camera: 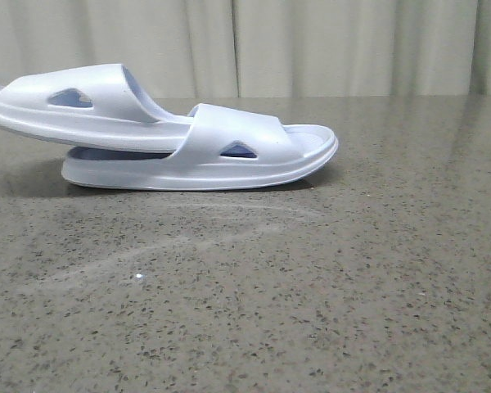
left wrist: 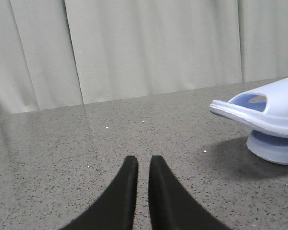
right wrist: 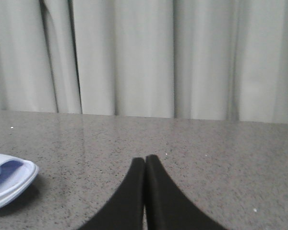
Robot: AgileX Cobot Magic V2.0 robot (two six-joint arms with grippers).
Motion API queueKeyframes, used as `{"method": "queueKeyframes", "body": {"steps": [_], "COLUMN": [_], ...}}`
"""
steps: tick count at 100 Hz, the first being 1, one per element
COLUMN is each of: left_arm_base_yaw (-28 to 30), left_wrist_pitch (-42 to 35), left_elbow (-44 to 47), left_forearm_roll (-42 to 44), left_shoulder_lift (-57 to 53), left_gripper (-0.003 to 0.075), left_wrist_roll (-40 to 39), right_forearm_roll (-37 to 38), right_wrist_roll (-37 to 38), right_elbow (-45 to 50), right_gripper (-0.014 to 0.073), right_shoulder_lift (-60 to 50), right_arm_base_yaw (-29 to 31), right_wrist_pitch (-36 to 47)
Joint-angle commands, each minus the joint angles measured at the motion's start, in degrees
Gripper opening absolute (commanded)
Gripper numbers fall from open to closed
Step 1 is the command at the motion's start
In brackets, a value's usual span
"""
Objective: Insert blue slippers together front up
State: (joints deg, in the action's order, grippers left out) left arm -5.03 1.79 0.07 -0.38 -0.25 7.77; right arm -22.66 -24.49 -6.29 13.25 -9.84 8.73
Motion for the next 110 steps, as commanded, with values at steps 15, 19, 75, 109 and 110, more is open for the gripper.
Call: {"method": "queueKeyframes", "body": {"steps": [15, 19, 75, 109, 110], "left_arm_base_yaw": [-0.5, -0.5, -0.5, -0.5, -0.5], "left_wrist_pitch": [-4.9, -4.9, -4.7, -4.7, -4.7], "left_elbow": [0.6, 0.6, 0.6, 0.6, 0.6], "left_forearm_roll": [-0.4, -0.4, -0.4, -0.4, -0.4], "left_shoulder_lift": [-1.6, -1.6, -1.6, -1.6, -1.6], "left_gripper": [0.0016, 0.0016, 0.0016, 0.0016, 0.0016], "left_wrist_roll": [-0.6, -0.6, -0.6, -0.6, -0.6], "right_forearm_roll": [22.0, 23.6, 25.5, 25.5, 25.5], "right_wrist_roll": [23.3, 25.3, 28.5, 28.5, 28.5], "right_elbow": [3.8, 4.2, 8.1, 8.1, 8.1], "right_gripper": [-0.0107, -0.0107, -0.0107, -0.0107, -0.0107], "right_shoulder_lift": [-8.1, -9.7, -15.0, -15.0, -15.0], "right_arm_base_yaw": [8.6, 9.1, 9.3, 9.3, 9.3], "right_wrist_pitch": [1.3, -0.1, -5.0, -5.0, -5.0]}}
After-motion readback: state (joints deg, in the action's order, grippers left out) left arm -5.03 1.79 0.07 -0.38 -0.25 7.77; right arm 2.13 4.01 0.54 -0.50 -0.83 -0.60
